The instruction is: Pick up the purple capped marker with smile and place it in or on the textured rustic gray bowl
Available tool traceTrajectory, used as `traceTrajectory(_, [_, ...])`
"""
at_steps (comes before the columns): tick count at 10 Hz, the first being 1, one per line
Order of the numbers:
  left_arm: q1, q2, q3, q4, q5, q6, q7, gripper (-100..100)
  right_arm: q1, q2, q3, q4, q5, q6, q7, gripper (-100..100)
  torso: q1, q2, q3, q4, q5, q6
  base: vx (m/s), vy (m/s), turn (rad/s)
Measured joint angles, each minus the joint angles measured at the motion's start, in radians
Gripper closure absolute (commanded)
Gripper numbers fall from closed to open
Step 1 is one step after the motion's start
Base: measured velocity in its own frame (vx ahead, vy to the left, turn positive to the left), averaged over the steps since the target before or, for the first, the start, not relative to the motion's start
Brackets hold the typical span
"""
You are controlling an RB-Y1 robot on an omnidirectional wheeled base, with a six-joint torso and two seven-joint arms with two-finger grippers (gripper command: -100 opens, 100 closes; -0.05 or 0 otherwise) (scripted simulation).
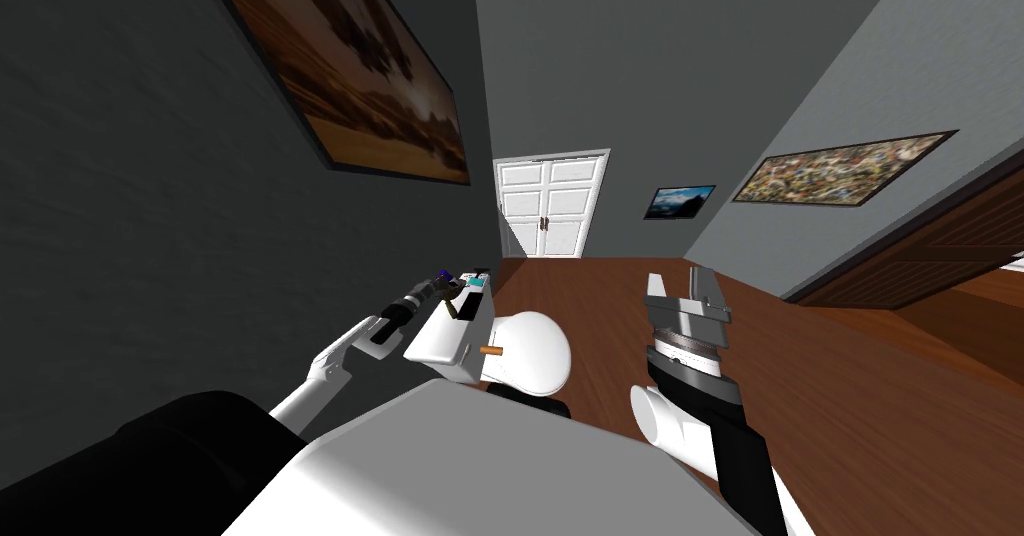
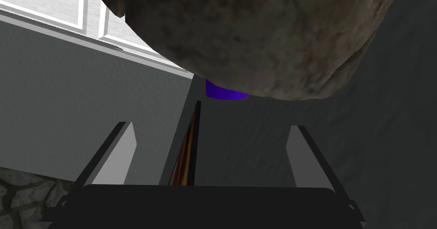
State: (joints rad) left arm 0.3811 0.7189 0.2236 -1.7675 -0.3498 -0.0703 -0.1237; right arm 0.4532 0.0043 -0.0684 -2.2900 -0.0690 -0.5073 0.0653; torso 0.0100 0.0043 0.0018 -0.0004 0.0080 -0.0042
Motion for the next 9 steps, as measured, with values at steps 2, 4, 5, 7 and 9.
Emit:
traceTrajectory(2, [0.026,0.048,0.011,-0.047,0.018,0.033,0.028,-100,0.000,0.000,0.000,0.000,0.000,0.000,0.000,0,0.000,0.000,0.000,0.000,0.000,0.000,0.001,-0.008,0.023])
traceTrajectory(4, [0.049,0.085,0.021,-0.090,0.033,0.066,0.050,-100,0.000,0.000,0.000,0.000,0.000,0.000,0.000,0,0.000,0.000,0.000,0.000,0.000,0.000,0.001,-0.009,0.024])
traceTrajectory(5, [0.059,0.105,0.025,-0.108,0.040,0.080,0.061,-100,0.000,0.000,0.000,0.000,0.000,0.000,0.000,0,0.000,0.000,0.000,0.000,0.000,0.000,0.001,-0.007,0.020])
traceTrajectory(7, [0.085,0.141,0.037,-0.148,0.054,0.106,0.082,-100,0.000,0.000,0.000,0.000,0.000,0.000,0.000,0,0.000,0.000,0.000,0.000,0.000,0.000,0.001,-0.008,0.021])
traceTrajectory(9, [0.093,0.162,0.041,-0.168,0.061,0.123,0.095,0,0.000,0.000,0.000,0.000,0.000,0.000,0.000,0,0.000,0.000,0.000,0.000,0.000,0.000,0.000,0.000,0.000])
